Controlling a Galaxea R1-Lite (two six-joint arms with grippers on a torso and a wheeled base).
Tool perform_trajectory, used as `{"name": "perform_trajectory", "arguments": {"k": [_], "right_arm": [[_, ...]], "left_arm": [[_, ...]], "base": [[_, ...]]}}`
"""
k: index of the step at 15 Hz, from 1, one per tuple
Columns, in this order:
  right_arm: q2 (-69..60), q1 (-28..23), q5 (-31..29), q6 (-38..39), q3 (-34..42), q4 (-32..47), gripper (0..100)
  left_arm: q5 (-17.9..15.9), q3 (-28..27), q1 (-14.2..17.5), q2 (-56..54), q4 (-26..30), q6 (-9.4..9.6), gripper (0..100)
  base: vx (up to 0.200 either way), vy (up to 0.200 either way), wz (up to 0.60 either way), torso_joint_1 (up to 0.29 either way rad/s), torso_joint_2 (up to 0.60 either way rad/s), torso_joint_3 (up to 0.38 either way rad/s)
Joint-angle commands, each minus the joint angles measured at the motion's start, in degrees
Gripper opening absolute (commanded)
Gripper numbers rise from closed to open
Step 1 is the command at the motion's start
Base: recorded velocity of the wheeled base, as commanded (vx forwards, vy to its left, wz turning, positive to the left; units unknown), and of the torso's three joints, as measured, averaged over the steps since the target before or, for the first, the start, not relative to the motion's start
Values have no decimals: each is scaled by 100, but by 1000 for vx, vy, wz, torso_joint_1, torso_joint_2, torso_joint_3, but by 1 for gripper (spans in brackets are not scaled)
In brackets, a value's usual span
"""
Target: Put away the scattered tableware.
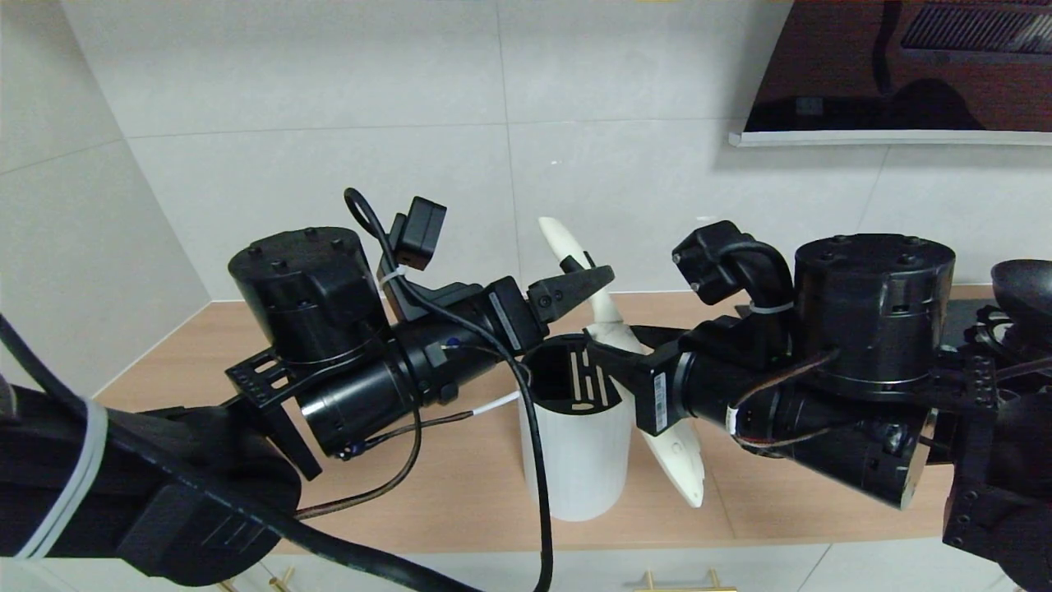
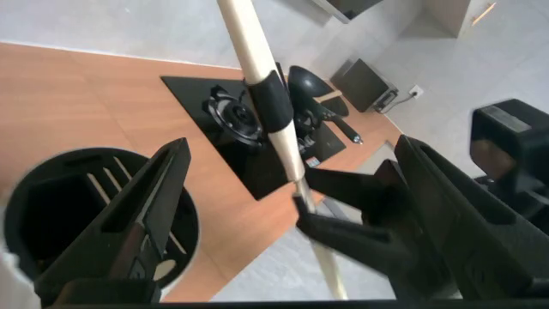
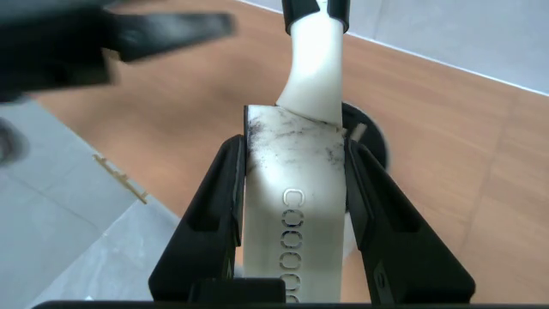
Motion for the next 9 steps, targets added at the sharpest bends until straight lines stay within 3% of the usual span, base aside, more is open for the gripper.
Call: {"name": "perform_trajectory", "arguments": {"k": [1,5,9], "right_arm": [[42,78,1,1,39,-14,0],[25,148,1,-8,136,-145,0],[16,253,1,-8,189,-181,0]], "left_arm": [[-4,-13,-8,33,-6,-27,100],[-39,-22,1,51,-76,-203,100],[-22,-22,1,244,-340,-203,100]], "base": [[0,0,0,0,0,0],[0,0,0,0,0,0],[0,0,0,0,0,0]]}}
